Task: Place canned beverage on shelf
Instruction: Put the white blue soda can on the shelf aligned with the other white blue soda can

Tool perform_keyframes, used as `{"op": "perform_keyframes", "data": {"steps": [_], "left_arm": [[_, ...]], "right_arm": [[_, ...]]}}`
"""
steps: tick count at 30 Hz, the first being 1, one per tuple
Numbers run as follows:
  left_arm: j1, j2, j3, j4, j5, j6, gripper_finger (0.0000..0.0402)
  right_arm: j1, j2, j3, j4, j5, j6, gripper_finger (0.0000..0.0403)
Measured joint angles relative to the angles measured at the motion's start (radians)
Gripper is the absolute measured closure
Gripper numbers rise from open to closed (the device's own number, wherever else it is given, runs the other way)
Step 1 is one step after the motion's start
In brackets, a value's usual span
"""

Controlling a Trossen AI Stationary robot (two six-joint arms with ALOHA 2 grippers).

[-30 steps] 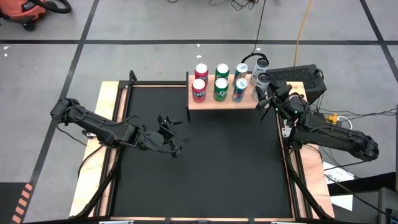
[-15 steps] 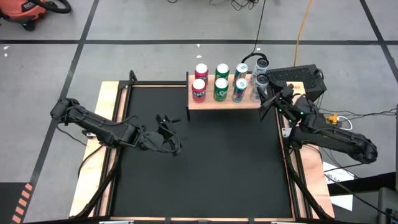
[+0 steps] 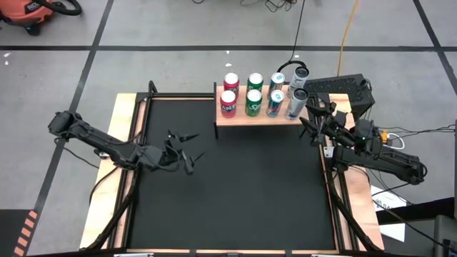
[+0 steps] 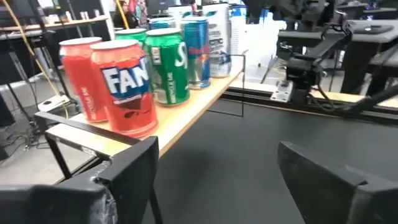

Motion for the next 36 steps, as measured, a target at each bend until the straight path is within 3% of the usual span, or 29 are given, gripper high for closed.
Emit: {"op": "perform_keyframes", "data": {"steps": [9,16,22,28,32,36], "left_arm": [[0.020,-0.014,-0.020,0.002,0.003,-0.009,0.0104],[0.031,-0.014,-0.020,0.020,0.013,-0.007,0.0105],[0.104,-0.013,-0.020,0.023,0.100,-0.009,0.0105],[0.168,-0.013,-0.020,0.029,0.150,-0.012,0.0105],[0.177,-0.013,-0.020,0.028,0.180,-0.011,0.0105],[0.178,-0.013,-0.020,0.025,0.200,-0.011,0.0105]], "right_arm": [[0.010,-0.002,0.026,-0.079,0.139,-0.158,0.0163],[0.010,0.054,0.198,-0.185,0.151,-0.228,0.0198],[0.009,0.299,0.497,-0.495,0.192,-0.121,0.0187],[0.007,0.608,0.878,-0.820,0.312,-0.010,0.0112],[-0.023,0.807,1.187,-1.123,0.312,0.092,0.0060],[-0.069,0.972,1.437,-1.405,0.306,0.212,0.0039]]}}
